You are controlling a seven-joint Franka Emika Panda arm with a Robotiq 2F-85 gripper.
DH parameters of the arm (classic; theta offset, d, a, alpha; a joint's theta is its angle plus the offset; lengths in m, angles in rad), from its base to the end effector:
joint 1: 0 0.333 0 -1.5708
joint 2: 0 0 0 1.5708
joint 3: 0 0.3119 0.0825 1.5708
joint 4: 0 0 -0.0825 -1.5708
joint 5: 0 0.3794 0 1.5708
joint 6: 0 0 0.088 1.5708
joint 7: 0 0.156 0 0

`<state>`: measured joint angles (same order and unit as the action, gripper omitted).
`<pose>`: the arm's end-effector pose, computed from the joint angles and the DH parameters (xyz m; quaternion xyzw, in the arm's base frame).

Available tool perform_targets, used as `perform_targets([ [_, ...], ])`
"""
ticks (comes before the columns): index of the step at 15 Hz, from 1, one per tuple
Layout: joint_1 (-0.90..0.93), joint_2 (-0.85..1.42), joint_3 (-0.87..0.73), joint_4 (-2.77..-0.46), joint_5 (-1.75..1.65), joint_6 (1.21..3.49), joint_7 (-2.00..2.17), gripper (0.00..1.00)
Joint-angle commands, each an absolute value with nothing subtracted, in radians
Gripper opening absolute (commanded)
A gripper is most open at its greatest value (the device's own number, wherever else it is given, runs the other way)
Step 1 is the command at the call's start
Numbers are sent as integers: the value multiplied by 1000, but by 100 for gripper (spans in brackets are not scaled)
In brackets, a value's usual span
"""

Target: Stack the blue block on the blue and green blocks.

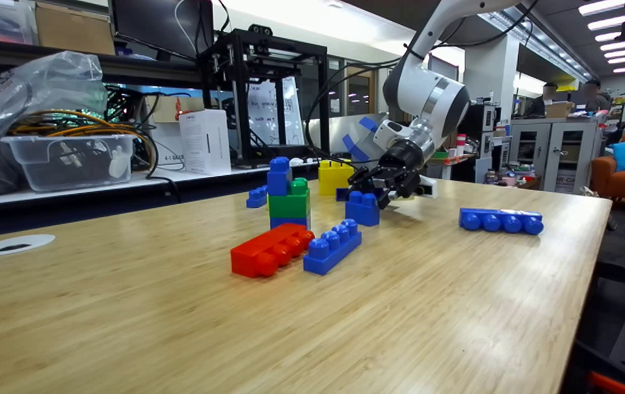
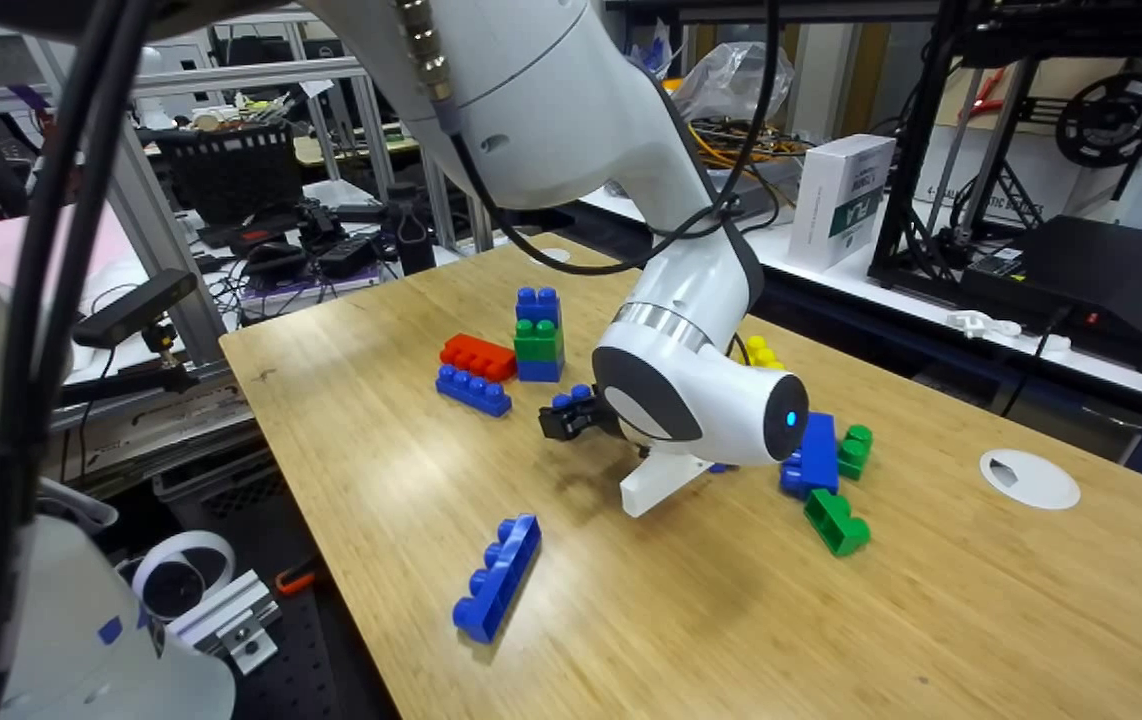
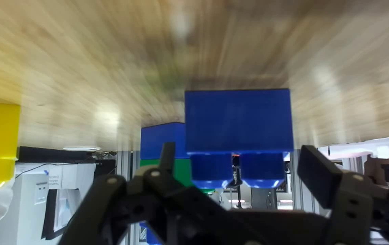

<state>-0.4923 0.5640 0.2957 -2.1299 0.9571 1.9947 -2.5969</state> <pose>0.5023 0.0025 0.1156 -0.5812 -0.6343 -0.3440 0.3762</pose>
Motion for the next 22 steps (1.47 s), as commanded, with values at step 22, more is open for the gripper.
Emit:
perform_targets([
  [22,-88,-57,30,-2279,794,2078,-1765,100],
])
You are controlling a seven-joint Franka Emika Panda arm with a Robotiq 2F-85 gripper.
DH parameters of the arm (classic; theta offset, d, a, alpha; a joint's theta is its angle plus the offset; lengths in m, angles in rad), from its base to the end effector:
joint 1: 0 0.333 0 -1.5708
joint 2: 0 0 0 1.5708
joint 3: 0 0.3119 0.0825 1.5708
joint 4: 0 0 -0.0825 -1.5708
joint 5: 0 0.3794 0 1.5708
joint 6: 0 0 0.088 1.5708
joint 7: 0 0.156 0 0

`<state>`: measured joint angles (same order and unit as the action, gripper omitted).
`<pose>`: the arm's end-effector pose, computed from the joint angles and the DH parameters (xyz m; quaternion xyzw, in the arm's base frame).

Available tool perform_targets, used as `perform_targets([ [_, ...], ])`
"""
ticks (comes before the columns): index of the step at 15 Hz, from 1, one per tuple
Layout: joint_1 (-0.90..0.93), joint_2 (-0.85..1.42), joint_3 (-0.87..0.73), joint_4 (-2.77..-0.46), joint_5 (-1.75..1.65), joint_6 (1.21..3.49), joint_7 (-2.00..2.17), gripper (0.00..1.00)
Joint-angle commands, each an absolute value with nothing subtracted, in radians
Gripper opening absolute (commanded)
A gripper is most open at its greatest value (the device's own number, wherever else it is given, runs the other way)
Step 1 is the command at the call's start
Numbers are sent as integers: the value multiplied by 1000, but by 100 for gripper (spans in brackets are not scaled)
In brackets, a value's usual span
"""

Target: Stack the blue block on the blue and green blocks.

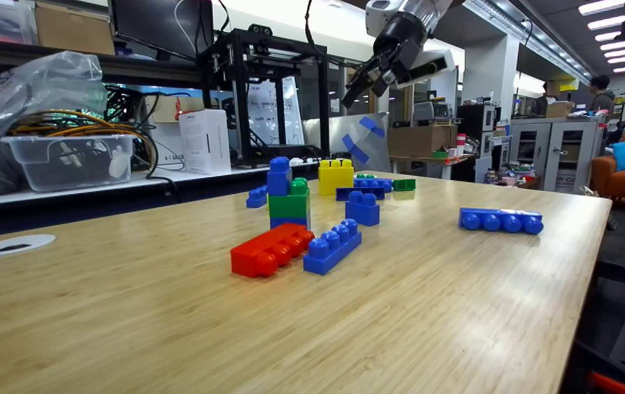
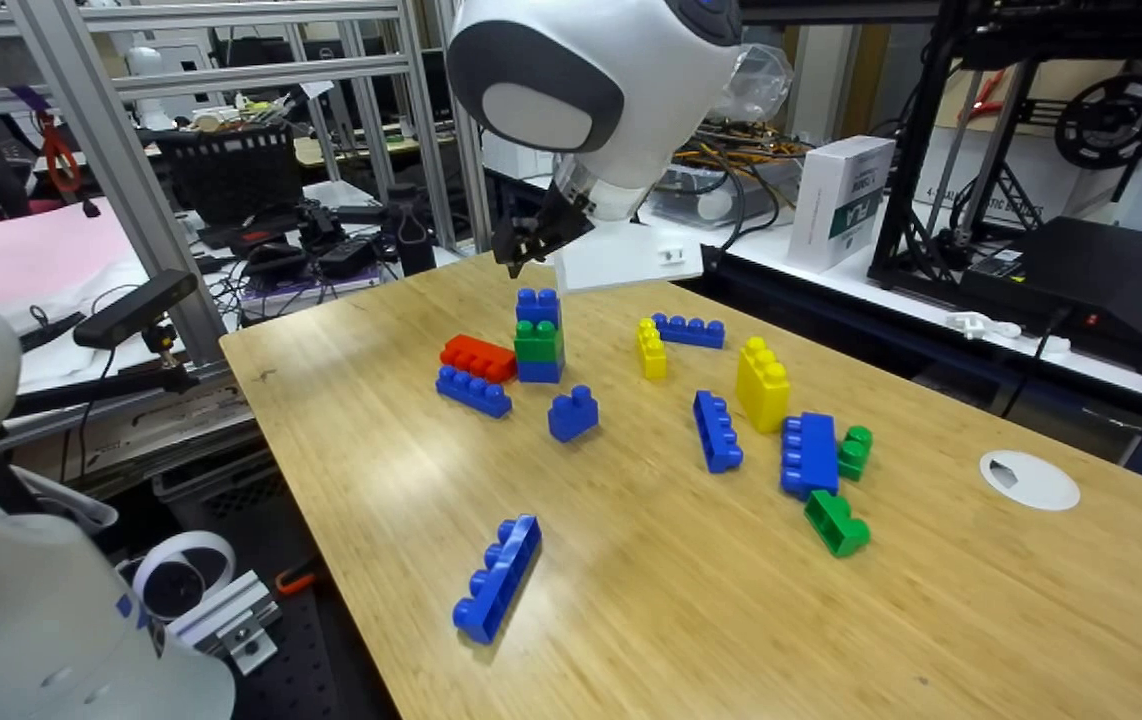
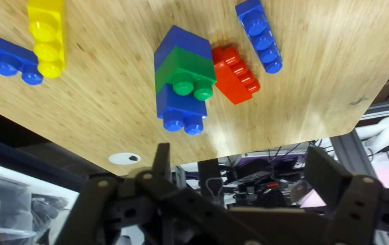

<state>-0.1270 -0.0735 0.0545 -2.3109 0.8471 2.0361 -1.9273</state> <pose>0.4886 0.0395 0.3361 -0.7211 -0.5938 -0.2411 0.2632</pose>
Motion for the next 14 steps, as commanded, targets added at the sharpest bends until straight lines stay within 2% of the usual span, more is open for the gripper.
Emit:
perform_targets([
  [1,-80,-53,27,-2265,773,2083,-1704,100],
  [8,-45,-17,14,-2203,673,2046,-1473,100],
  [14,-34,-3,15,-2193,644,1983,-1538,100],
])
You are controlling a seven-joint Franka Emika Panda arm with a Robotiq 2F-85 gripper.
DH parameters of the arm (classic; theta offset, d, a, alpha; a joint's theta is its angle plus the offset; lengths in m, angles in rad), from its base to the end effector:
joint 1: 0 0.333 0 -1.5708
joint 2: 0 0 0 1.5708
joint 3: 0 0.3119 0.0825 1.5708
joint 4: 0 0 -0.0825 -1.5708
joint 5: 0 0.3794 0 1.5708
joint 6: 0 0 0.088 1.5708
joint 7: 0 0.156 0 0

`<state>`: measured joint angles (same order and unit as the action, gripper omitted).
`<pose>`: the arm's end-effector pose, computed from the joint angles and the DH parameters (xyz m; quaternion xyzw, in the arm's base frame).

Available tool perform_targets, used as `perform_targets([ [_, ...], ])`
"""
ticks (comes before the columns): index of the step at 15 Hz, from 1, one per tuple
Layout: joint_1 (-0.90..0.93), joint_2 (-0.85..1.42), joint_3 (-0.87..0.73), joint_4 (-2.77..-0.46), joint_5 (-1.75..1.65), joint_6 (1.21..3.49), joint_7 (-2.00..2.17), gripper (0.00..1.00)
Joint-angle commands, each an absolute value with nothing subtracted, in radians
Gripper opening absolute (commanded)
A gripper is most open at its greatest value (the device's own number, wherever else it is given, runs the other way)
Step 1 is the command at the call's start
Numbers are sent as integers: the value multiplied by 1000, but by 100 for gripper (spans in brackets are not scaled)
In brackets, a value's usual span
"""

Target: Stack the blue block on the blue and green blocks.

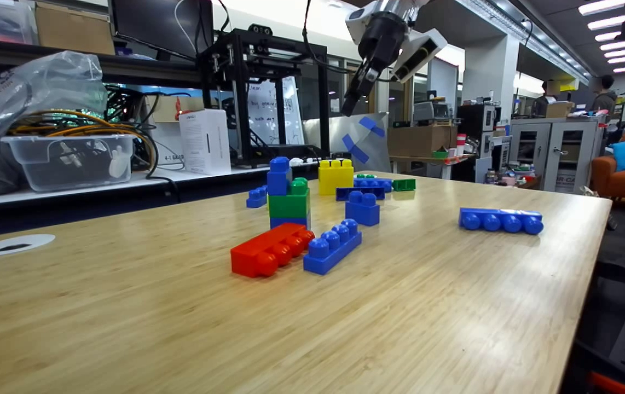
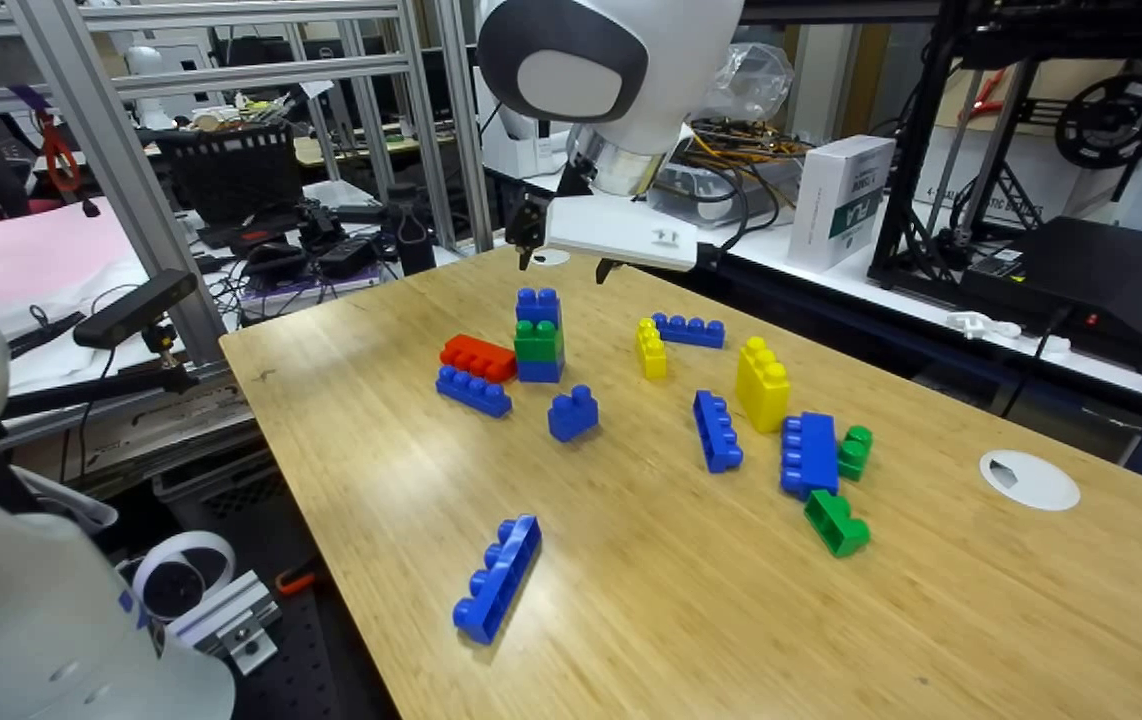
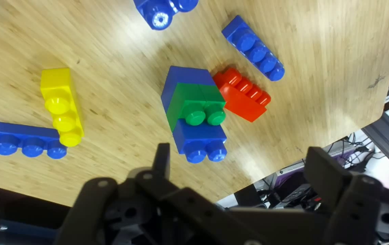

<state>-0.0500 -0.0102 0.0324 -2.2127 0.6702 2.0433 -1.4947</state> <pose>0.5100 0.0524 0.3375 -0.8123 -0.5062 -0.1374 0.2551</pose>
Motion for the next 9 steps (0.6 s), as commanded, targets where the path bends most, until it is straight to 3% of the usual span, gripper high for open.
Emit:
perform_targets([
  [1,-32,-10,16,-2211,665,2027,-1504,100],
  [9,-30,-10,15,-2206,661,2001,-1520,100],
])
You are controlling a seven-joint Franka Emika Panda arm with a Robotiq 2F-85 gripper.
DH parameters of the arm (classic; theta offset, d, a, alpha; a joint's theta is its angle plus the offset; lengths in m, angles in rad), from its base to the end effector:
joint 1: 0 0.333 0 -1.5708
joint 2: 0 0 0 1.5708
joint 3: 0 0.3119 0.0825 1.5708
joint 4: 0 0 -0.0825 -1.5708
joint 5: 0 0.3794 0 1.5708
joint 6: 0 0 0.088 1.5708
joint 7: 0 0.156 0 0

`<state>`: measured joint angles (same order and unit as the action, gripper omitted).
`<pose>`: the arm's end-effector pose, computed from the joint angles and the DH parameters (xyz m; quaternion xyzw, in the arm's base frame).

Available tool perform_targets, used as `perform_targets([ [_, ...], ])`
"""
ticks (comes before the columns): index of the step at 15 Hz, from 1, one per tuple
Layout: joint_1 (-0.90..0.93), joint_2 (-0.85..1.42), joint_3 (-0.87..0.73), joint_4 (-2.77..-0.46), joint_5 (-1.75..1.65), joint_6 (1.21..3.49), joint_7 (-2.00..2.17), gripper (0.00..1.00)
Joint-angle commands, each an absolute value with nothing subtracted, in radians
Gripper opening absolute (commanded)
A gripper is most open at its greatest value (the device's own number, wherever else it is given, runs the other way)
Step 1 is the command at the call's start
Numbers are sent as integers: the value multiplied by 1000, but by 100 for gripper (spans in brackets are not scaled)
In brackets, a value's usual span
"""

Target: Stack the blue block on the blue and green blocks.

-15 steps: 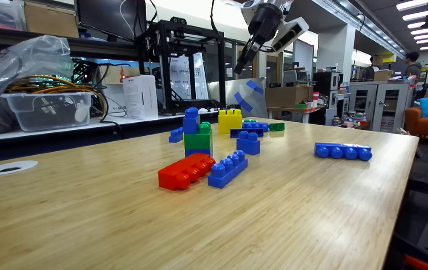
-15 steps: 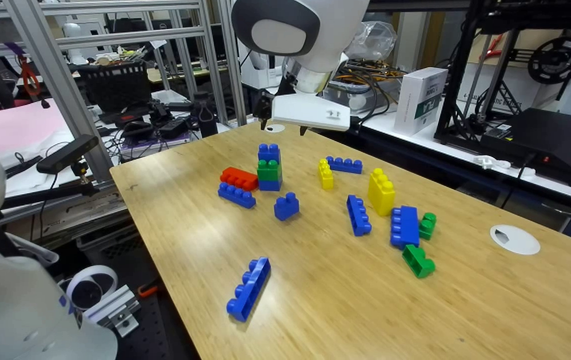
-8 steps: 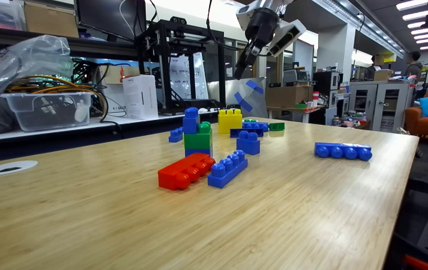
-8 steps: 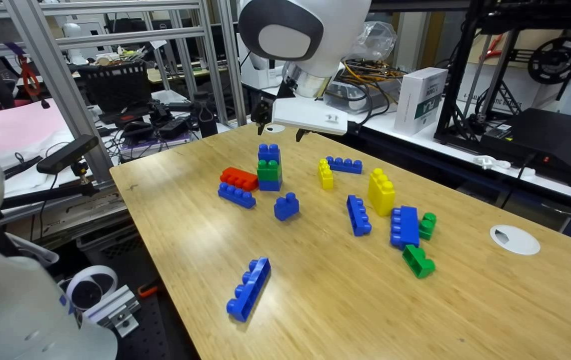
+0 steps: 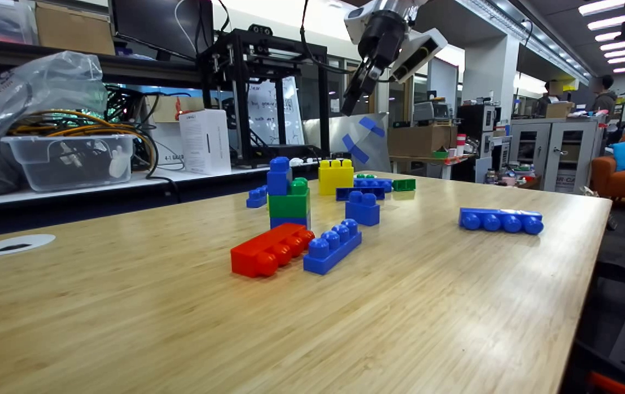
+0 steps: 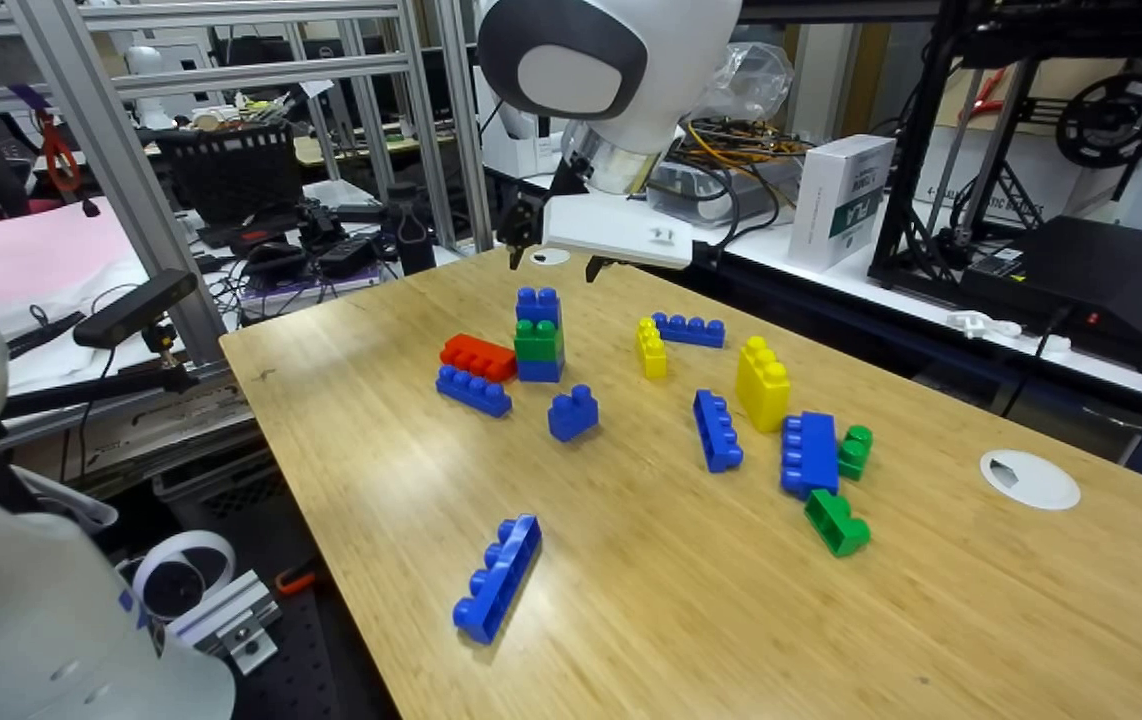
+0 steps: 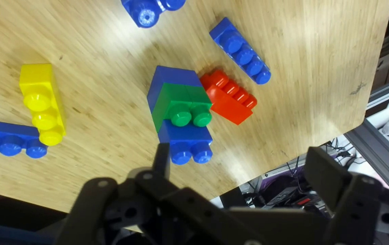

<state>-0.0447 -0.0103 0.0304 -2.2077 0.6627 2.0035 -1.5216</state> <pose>0.5051 0.0572 0.3380 -0.7988 -0.5242 -0.1291 0.2654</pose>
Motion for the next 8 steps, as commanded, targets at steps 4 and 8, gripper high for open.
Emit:
perform_targets([
  [4,-30,-10,15,-2206,661,2000,-1521,100],
  [8,-20,31,22,-2195,670,2037,-1577,100],
])
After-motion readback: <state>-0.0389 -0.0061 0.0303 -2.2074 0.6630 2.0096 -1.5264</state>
